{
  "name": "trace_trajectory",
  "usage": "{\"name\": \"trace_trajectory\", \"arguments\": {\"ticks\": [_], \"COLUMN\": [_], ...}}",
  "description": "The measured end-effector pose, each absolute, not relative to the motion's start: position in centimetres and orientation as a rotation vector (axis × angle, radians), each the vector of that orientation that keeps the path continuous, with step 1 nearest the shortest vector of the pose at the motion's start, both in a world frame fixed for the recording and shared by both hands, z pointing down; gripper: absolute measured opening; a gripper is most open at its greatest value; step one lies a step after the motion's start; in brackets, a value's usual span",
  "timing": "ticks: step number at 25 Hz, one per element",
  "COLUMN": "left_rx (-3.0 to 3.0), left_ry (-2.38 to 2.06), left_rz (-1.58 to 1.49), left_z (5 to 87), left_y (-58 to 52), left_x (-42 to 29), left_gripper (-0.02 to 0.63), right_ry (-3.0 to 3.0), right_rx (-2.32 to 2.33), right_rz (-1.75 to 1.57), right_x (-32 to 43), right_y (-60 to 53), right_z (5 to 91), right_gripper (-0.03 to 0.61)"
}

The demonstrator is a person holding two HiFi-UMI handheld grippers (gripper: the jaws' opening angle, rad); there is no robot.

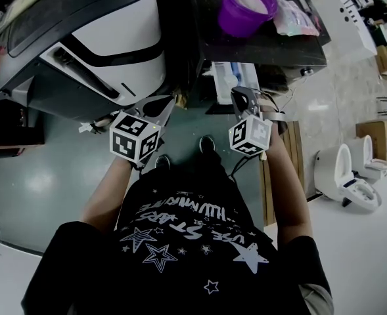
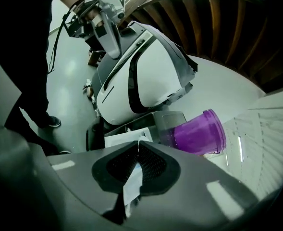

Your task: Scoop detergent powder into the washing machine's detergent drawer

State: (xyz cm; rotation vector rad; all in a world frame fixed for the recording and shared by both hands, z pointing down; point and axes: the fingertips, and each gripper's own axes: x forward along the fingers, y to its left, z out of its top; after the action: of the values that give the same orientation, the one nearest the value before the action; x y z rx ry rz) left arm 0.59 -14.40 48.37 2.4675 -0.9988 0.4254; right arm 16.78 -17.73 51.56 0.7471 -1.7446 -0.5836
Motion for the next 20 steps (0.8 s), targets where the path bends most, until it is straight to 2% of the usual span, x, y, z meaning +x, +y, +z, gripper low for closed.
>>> {"name": "trace_trajectory", "arguments": {"ticks": [6,20], "left_rx": [2.469,2.481], "left_ry": [-1.005,-0.941], "left_rz": [0.413,0.406], "left_z": [48.3,48.8], "left_y": [-13.8,-11.6], "left_x": [-1.0,-5.6], "left_gripper": [0.0,0.0], "right_ry": [-1.738,-2.026], "right_rx": [0.807,1.575], "right_rz": [-0.519,0.378], "right_x": [16.6,18.8], "right_y": [-17.8,-18.1], "right_z": [51.5,48.4], "right_gripper": [0.032,0.032]}}
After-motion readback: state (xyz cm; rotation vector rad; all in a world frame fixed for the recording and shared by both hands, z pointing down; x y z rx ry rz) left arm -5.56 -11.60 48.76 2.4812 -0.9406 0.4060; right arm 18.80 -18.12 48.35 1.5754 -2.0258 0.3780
